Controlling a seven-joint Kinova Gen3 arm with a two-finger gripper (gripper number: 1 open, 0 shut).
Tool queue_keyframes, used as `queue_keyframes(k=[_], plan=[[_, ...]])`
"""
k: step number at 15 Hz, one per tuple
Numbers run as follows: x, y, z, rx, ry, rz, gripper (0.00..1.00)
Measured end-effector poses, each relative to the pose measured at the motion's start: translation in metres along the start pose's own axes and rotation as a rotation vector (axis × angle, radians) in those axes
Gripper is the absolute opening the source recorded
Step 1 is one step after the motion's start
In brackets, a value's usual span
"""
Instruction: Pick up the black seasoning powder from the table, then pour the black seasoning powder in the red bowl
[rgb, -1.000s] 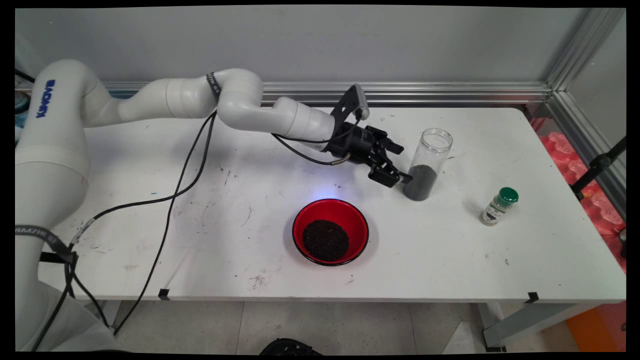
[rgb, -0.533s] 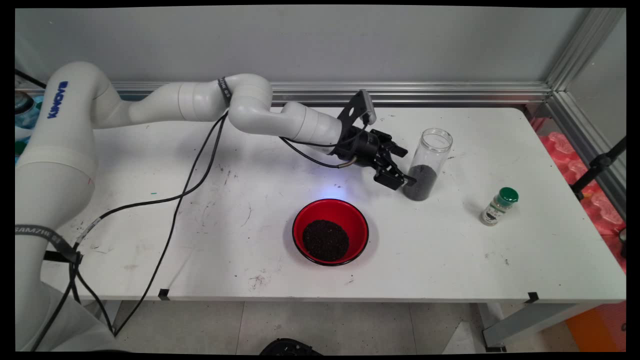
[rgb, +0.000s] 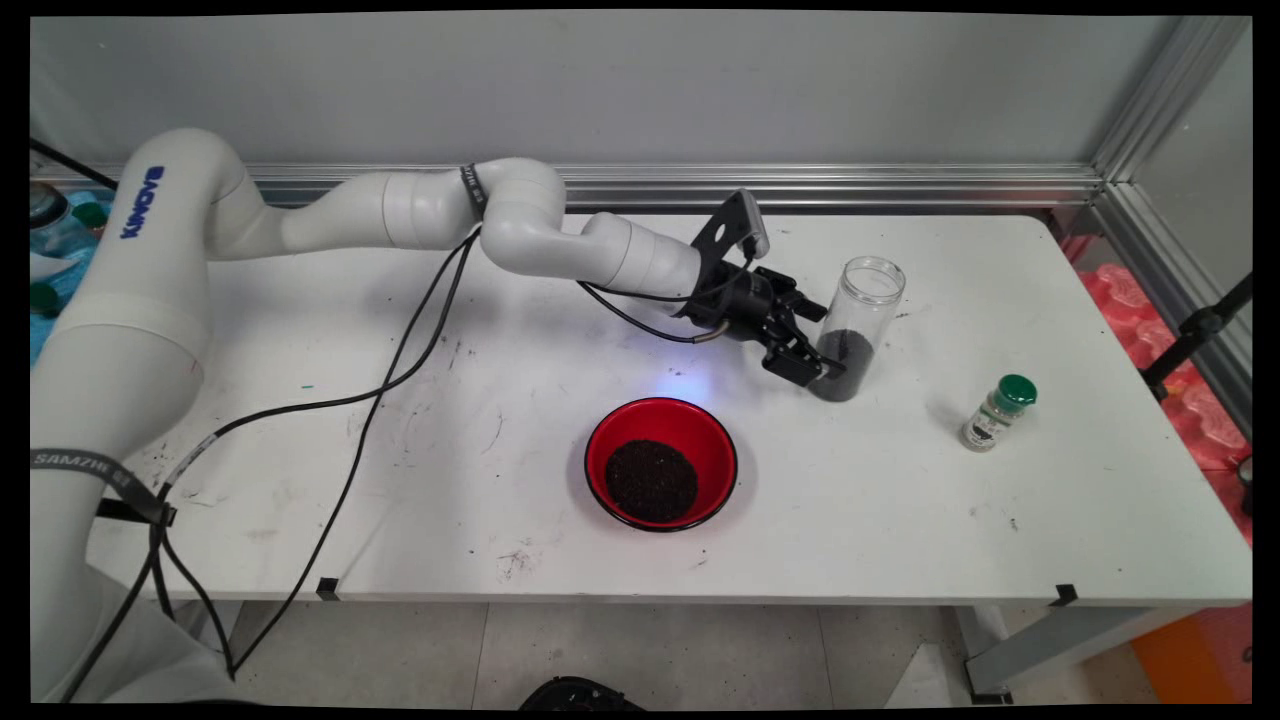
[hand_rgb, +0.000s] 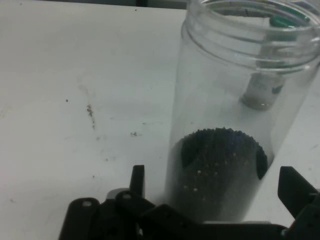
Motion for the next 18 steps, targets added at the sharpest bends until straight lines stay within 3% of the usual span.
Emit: queue_keyframes(k=[14,15,18], plan=[[-0.001,0.0,0.019,-0.008,-0.001,-0.003,1.0],[-0.001,0.001,0.02,-0.008,-0.001,-0.001,0.0],[-0.001,0.001,0.021,-0.008,-0.001,0.002,0.0]])
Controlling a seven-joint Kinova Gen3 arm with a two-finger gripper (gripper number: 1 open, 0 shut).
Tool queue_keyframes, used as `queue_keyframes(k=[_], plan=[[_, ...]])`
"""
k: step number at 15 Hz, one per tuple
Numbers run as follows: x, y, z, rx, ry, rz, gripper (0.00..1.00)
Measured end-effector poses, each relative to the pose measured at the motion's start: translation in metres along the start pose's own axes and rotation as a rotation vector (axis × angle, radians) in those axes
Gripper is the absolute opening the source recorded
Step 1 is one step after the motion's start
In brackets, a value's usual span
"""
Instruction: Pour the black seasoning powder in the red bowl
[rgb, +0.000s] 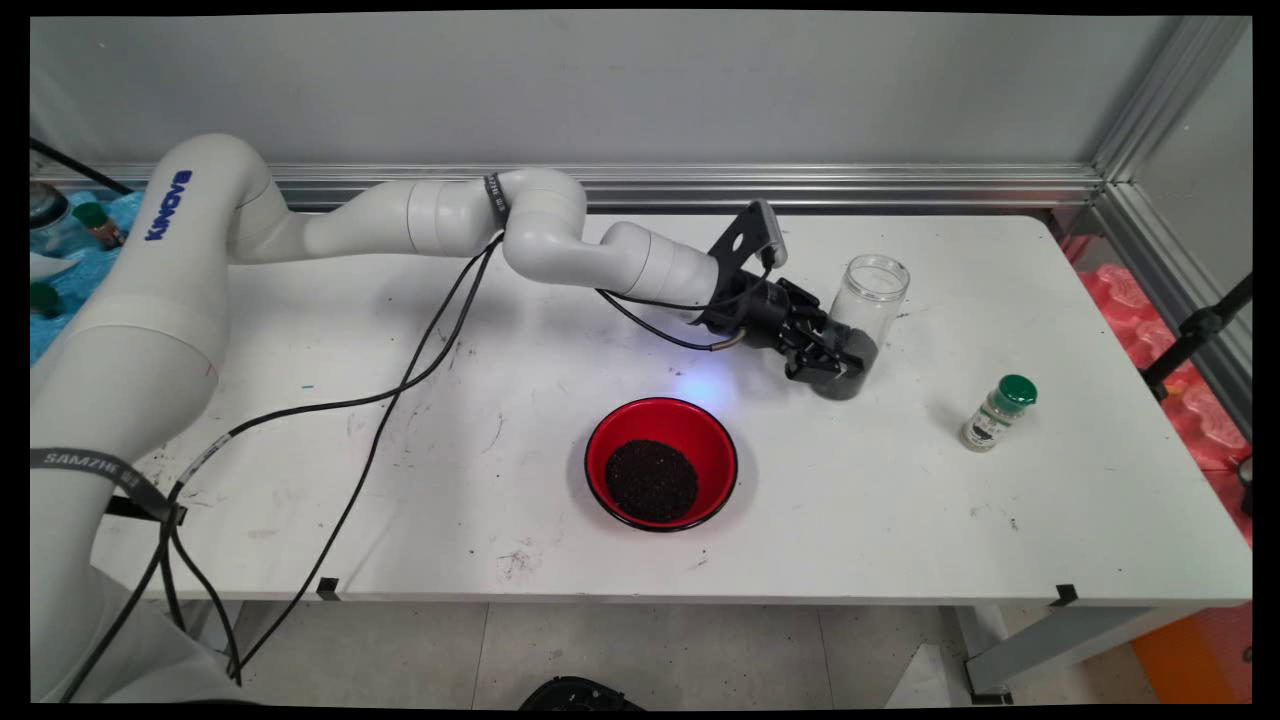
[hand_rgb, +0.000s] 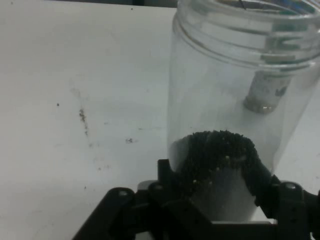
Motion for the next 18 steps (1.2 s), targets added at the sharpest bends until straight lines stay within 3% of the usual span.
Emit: queue_keyframes(k=[11,18], plan=[[0.005,0.002,-0.006,-0.01,0.008,0.013,0.0],[0.018,0.003,-0.026,-0.017,0.032,0.038,0.0]])
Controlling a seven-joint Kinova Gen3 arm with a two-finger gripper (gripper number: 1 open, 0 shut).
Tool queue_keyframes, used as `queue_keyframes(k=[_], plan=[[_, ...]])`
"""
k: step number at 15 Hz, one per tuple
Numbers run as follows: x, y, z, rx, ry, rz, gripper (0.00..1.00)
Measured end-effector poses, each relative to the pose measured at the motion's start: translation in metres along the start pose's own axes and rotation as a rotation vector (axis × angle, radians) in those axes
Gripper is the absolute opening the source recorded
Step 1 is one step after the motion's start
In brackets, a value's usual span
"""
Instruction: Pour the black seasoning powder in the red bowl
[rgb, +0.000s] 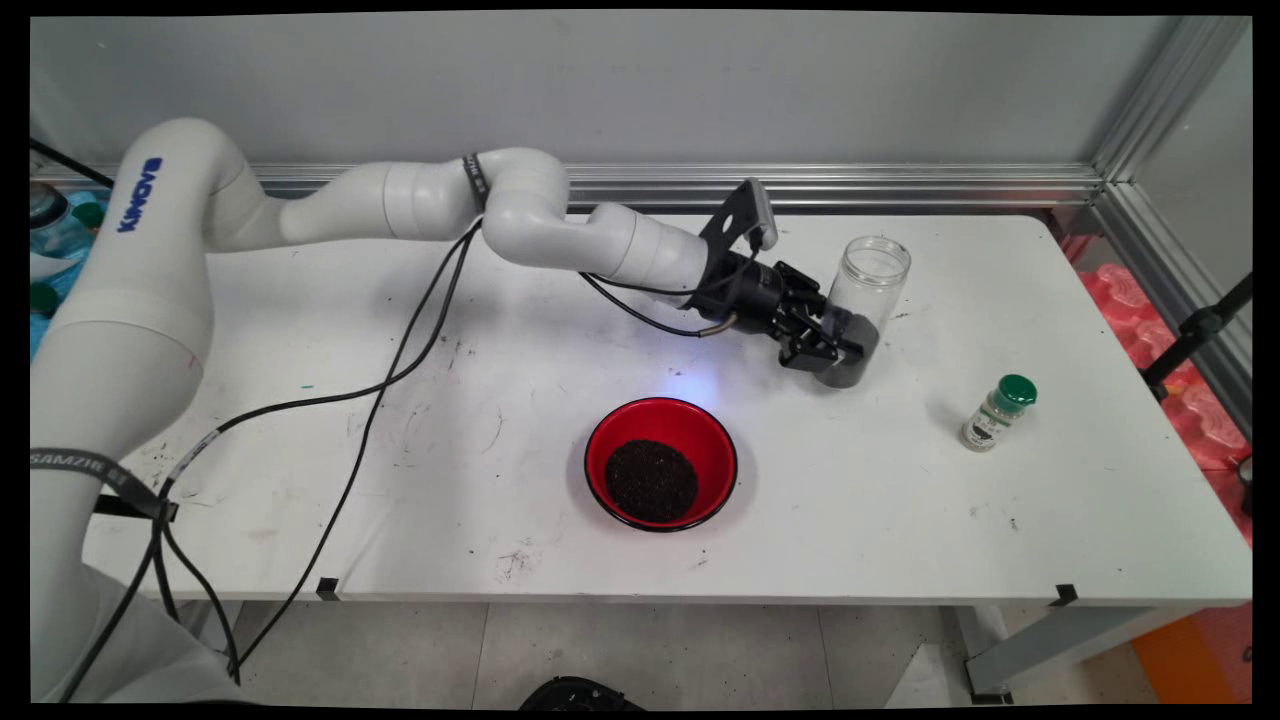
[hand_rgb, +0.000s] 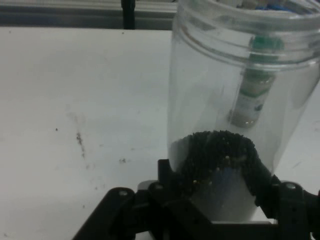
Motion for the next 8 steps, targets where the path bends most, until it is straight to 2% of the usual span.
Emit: queue_keyframes(k=[8], plan=[[0.02,0.003,-0.034,0.003,0.028,0.027,0.0]])
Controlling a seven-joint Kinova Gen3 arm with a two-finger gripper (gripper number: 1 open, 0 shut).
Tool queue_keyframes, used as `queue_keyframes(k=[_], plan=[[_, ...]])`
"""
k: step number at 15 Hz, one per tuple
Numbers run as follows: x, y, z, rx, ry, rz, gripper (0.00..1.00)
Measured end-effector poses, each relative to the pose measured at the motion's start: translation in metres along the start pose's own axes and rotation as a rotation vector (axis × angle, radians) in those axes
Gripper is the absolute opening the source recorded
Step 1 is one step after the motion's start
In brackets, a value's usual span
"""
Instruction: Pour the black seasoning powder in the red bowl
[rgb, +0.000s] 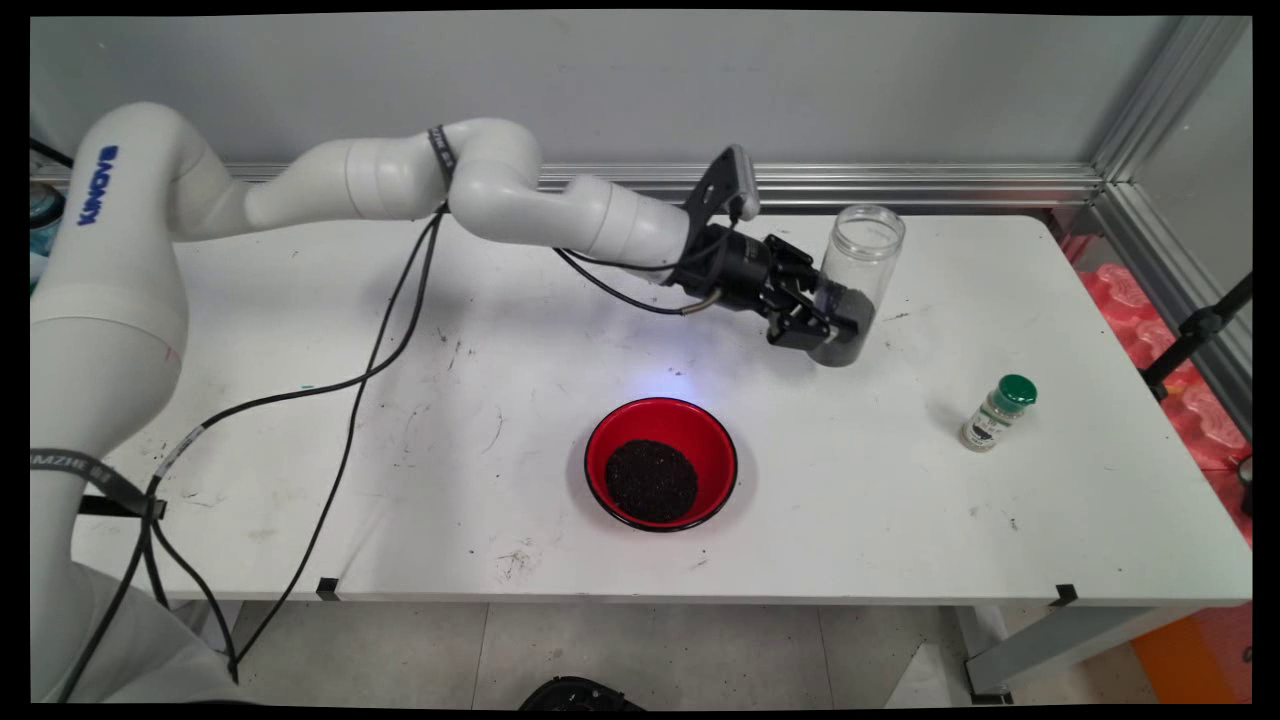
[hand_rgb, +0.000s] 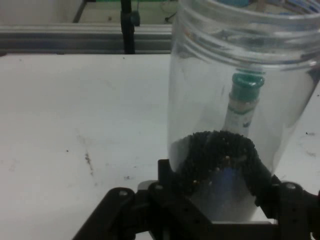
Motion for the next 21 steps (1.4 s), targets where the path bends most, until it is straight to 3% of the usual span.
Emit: queue_keyframes(k=[21], plan=[[0.015,0.005,-0.12,0.042,-0.029,0.075,0.0]])
